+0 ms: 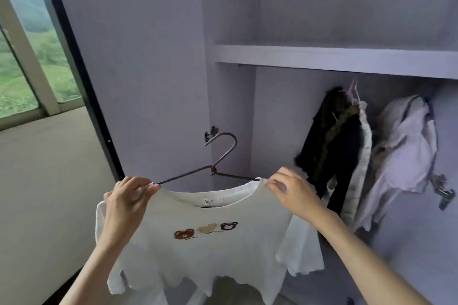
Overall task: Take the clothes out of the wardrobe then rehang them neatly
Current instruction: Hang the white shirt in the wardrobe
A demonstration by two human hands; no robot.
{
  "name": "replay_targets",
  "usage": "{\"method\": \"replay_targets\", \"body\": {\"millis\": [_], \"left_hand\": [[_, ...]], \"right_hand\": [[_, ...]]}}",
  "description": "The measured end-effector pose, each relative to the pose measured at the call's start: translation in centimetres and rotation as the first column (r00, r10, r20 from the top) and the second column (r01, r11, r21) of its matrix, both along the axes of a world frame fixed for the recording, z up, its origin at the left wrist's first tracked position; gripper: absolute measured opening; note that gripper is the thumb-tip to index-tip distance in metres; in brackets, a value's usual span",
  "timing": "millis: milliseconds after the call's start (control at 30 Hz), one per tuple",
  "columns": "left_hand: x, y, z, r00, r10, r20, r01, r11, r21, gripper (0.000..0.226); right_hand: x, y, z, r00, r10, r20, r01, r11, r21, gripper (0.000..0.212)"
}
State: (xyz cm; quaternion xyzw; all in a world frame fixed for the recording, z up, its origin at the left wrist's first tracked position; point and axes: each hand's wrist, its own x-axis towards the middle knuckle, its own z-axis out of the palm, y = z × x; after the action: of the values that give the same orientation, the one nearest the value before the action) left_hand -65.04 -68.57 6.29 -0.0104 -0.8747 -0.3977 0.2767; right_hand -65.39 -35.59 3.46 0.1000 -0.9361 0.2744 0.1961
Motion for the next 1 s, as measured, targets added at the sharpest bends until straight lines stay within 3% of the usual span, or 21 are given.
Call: {"method": "replay_targets", "body": {"millis": [167,300,400,567,700,767,933,1000], "left_hand": [[-4.8,3.5,-1.0,0.984,-0.176,0.029,0.177,0.983,-0.047,0.007],[-8.3,7.1,-3.1,0.951,-0.276,0.142,0.29,0.953,-0.085,0.015],[-9.7,10.9,-5.1,0.886,-0.387,0.254,0.419,0.904,-0.082,0.017],[-8.3,17.1,-8.1,0.672,-0.639,0.374,0.714,0.693,-0.101,0.033],[-6.8,20.3,-8.9,0.571,-0.722,0.392,0.808,0.577,-0.114,0.035],[-6.5,21.5,-9.1,0.542,-0.744,0.392,0.831,0.543,-0.119,0.035],[-5.8,24.7,-10.0,0.505,-0.77,0.39,0.855,0.508,-0.104,0.034],[-5.8,26.1,-10.3,0.49,-0.78,0.388,0.865,0.491,-0.105,0.033]], "right_hand": [[3.1,2.5,-0.4,0.979,-0.206,0.011,0.206,0.978,0.028,0.043],[6.5,4.0,-1.0,0.925,-0.374,0.072,0.377,0.925,-0.04,0.026],[9.4,5.1,-1.4,0.851,-0.515,0.104,0.52,0.854,-0.024,0.027],[14.4,6.9,-2.9,0.553,-0.781,0.289,0.79,0.602,0.114,0.035],[17.7,7.7,-5.1,0.294,-0.83,0.473,0.92,0.38,0.097,0.039],[18.9,8.0,-6.0,0.23,-0.835,0.5,0.955,0.291,0.047,0.041],[20.1,9.0,-7.0,0.275,-0.796,0.539,0.961,0.236,-0.141,0.039],[19.9,9.8,-7.0,0.322,-0.789,0.524,0.947,0.266,-0.18,0.037]]}}
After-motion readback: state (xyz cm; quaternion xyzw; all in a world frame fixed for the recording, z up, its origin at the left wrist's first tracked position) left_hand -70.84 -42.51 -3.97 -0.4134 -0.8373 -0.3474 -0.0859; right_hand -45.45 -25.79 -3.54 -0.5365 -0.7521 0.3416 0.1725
